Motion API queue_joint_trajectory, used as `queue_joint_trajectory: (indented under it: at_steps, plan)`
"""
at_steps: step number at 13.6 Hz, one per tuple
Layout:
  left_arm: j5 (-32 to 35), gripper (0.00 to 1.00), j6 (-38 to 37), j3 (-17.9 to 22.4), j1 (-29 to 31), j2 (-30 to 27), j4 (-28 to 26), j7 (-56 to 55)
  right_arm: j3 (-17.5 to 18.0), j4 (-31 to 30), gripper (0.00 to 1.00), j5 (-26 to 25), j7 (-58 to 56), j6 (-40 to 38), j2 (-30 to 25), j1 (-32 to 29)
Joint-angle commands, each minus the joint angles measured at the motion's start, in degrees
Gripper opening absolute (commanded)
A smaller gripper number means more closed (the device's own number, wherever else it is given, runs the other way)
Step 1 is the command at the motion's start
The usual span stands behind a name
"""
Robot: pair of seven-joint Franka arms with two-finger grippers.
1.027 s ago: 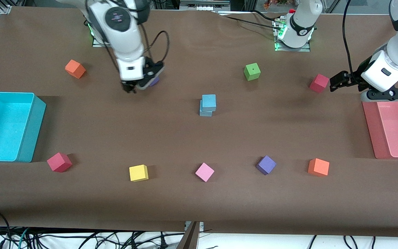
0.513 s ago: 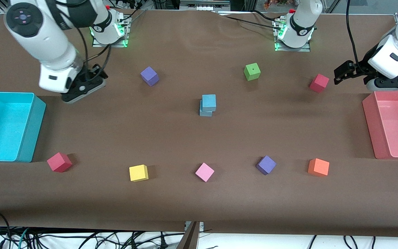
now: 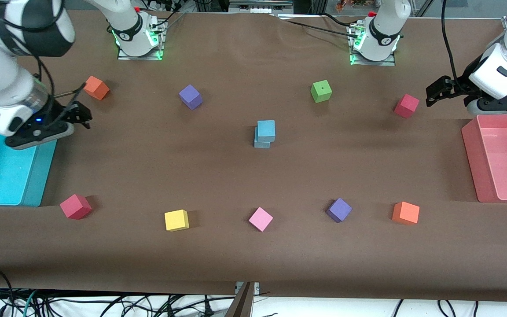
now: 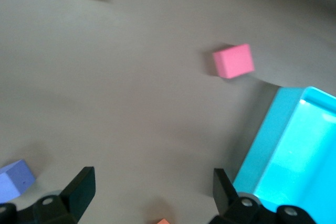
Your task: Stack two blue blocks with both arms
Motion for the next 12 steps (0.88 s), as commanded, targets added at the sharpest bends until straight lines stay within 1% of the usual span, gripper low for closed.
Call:
queue_joint_trajectory:
  at_steps: [1,2,3,4,5,8,12]
  plan:
    - [1.49,1.0,-0.72,-0.57,0.35,-0.23,0.13,0.36,3.44,1.38,0.99,0.51,1.65,-0.69,-0.32,-6.11]
    - [1.49,1.0,-0.72,-0.57,0.35,-0.23,0.13,0.36,3.53,1.29,0.99,2.25,2.0,-0.87,-1.1,-7.51]
    - [1.49,1.0,-0.81,-0.57,0.35,-0.32,0.13,0.36,3.53,1.29,0.99,5.75,2.09,-1.04,-1.37,-8.75]
    - [1.49,1.0,-0.81,-0.57,0.35,-0.32,0.13,0.45,3.53,1.2,0.99,8.04,2.26,-1.05,-1.9,-10.15]
    - [1.49,1.0,-0.81,-0.57,0.35,-0.32,0.13,0.45,3.44,1.2,0.99,8.33,2.35,-1.13,-1.99,-10.69]
    - [1.49,1.0,-0.9,-0.49,0.35,-0.58,0.22,0.54,3.53,1.29,0.99,7.8,10.59,-2.54,-2.78,-10.78]
    - [1.49,1.0,-1.25,-0.49,0.35,-0.76,0.22,0.54,4.14,1.29,0.99,7.8,15.44,-2.54,-3.31,-10.78]
